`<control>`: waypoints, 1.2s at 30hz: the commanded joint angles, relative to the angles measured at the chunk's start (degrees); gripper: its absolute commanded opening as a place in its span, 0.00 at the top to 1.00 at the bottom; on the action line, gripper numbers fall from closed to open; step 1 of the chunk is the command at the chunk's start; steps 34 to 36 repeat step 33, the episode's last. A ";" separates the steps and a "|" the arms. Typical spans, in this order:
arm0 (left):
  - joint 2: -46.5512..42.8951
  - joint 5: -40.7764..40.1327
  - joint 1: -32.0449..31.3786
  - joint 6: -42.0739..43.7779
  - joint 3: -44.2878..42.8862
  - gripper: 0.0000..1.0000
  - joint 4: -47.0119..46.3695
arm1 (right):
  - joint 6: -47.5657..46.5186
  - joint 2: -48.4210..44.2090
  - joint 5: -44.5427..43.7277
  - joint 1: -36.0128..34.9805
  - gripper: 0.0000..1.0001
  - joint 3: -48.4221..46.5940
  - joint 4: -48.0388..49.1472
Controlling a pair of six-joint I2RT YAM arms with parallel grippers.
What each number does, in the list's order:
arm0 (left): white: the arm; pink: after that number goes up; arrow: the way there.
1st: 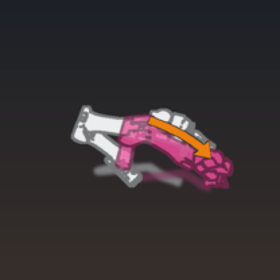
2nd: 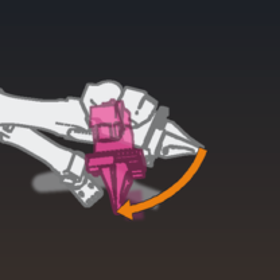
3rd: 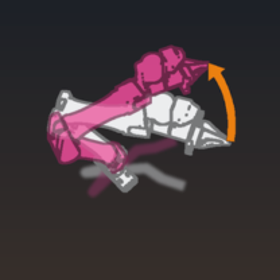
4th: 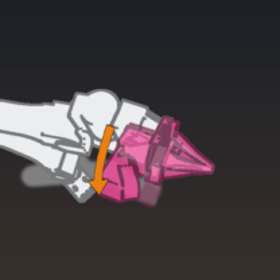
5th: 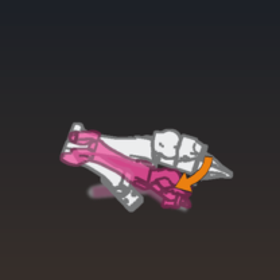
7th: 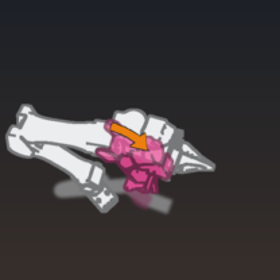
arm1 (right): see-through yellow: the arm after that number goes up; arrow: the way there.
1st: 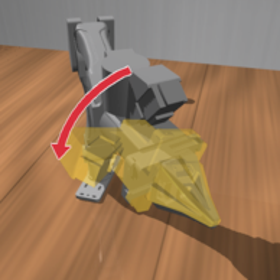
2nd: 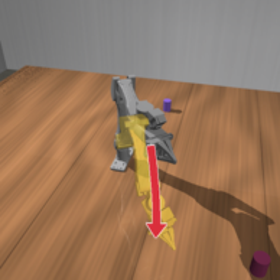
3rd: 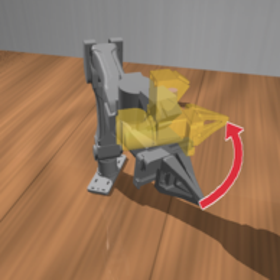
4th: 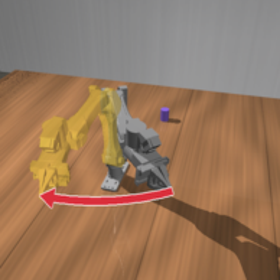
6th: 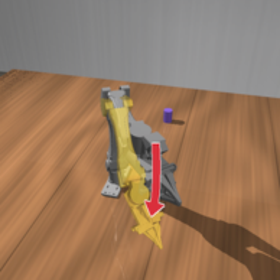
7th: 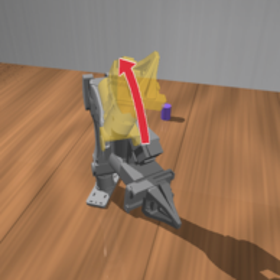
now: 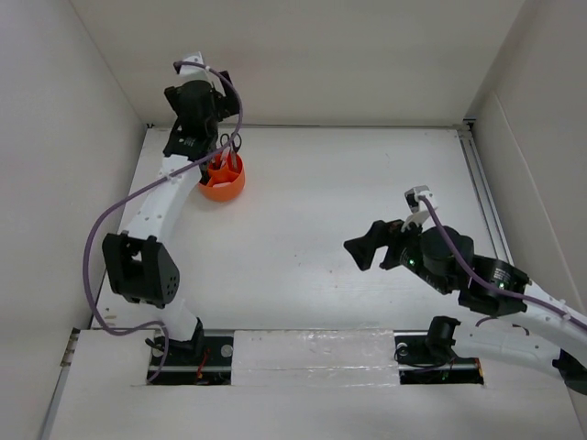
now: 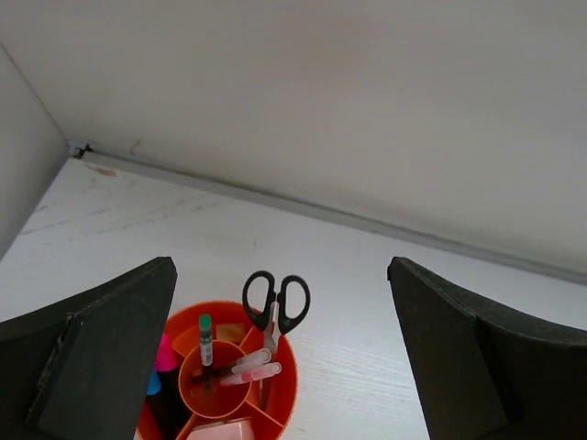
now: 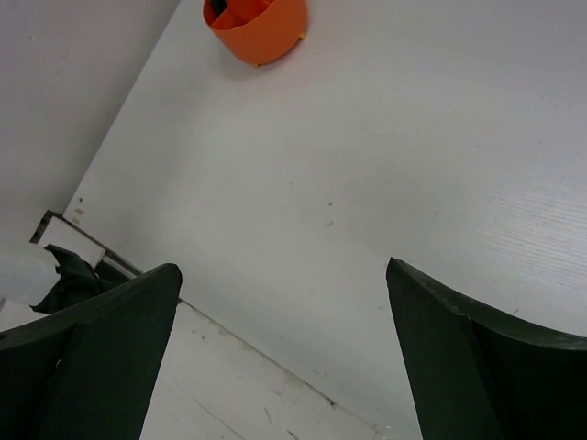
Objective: Sort the stationery into containers
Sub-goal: Place the scissors in the storage box, then reset both arms
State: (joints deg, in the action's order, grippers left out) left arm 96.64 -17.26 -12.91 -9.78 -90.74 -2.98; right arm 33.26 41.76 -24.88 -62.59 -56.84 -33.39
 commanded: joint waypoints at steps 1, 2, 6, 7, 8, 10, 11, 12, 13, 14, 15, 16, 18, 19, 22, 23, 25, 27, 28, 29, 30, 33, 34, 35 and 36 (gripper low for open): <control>-6.46 -2.61 0.25 -4.00 -4.87 0.00 2.17 | -0.12 -0.27 -3.41 0.19 0.00 -4.67 -1.41; -7.94 -3.22 0.25 -4.80 -8.45 0.00 4.37 | -0.12 -0.27 -4.11 0.19 0.00 -5.55 -2.20; -13.56 -5.42 0.25 -9.46 -14.63 0.00 18.15 | -0.65 -0.27 -8.77 0.19 0.00 -10.65 -7.47; -15.24 -6.03 0.25 -9.47 -14.64 0.00 19.93 | -0.65 -0.27 -10.52 0.19 0.00 -11.71 -9.66; -16.99 -6.64 0.25 -9.47 -14.12 0.00 22.03 | -1.26 -0.27 -11.58 0.19 0.00 -14.06 -10.90; -24.72 -7.35 0.86 -11.40 -7.55 0.00 24.60 | -1.26 0.34 -14.82 0.19 0.00 -18.28 -15.36; -27.79 -6.83 0.87 -11.40 -4.91 0.00 25.47 | -0.74 0.34 -15.97 0.19 0.00 -18.31 -16.96; -30.69 -6.83 0.87 -11.40 -2.54 0.00 26.09 | -0.74 0.34 -17.38 0.19 0.00 -21.00 -18.54; -37.07 -6.22 0.87 -11.40 2.27 0.00 26.62 | -0.04 0.34 -18.61 0.19 0.00 -22.08 -19.86; -40.36 -6.21 0.87 -12.10 4.67 0.00 27.32 | -0.03 0.34 -20.71 0.19 0.00 -23.04 -21.88; -43.78 -5.69 0.87 -12.80 7.30 0.00 27.33 | -0.03 -0.35 -21.25 0.19 0.00 -24.53 -22.68; -51.04 -4.73 0.87 -12.81 13.51 0.00 27.33 | -0.03 -1.32 -21.87 0.19 0.00 -24.55 -23.21; -58.28 -4.72 0.87 -14.11 20.13 0.00 26.27 | -0.74 -2.64 -22.40 0.19 0.00 -25.08 -23.82; -64.93 -4.72 0.87 -14.91 23.47 0.00 25.58 | -0.74 -3.43 -22.40 0.19 0.00 -25.08 -23.83; -72.80 -4.72 0.87 -17.88 35.35 0.00 25.65 | -1.26 -6.86 -22.40 0.19 0.00 -23.94 -24.45; -76.74 -4.72 0.87 -18.51 38.94 0.00 26.70 | -1.26 -7.74 -21.88 0.19 0.00 -23.32 -25.05; -80.10 -2.70 0.87 -18.52 41.51 0.00 27.33 | -1.26 -10.55 -21.18 0.19 0.00 -23.32 -25.68; -84.48 -1.12 0.34 -17.92 41.52 0.00 26.55 | -1.26 -13.35 -21.17 0.19 0.00 -22.09 -26.47; -85.82 -0.50 0.34 -17.38 41.52 0.00 25.58 | -1.26 -14.06 -21.17 0.19 0.00 -22.09 -27.08; -87.05 -1.28 0.34 -17.38 42.39 0.00 24.61 | -1.26 -14.77 -21.95 0.19 0.00 -21.48 -27.69; -88.71 -1.98 0.34 -18.51 43.97 0.00 24.00 | -1.26 -15.38 -21.96 0.19 0.00 -21.47 -27.70; -88.73 -2.70 0.86 -19.05 43.45 0.00 25.04 | 0.67 -16.79 -23.27 0.19 0.00 -20.94 -28.22; -88.73 -2.70 0.86 -19.05 43.45 0.00 25.04 | 0.67 -16.79 -23.27 0.19 0.00 -20.94 -28.22; -88.73 -2.70 0.86 -19.05 43.45 0.00 25.04 | 0.67 -16.79 -23.27 0.19 0.00 -20.94 -28.22; -88.73 -2.70 0.86 -19.05 43.45 0.00 25.04 | 0.67 -16.79 -23.27 0.19 0.00 -20.94 -28.22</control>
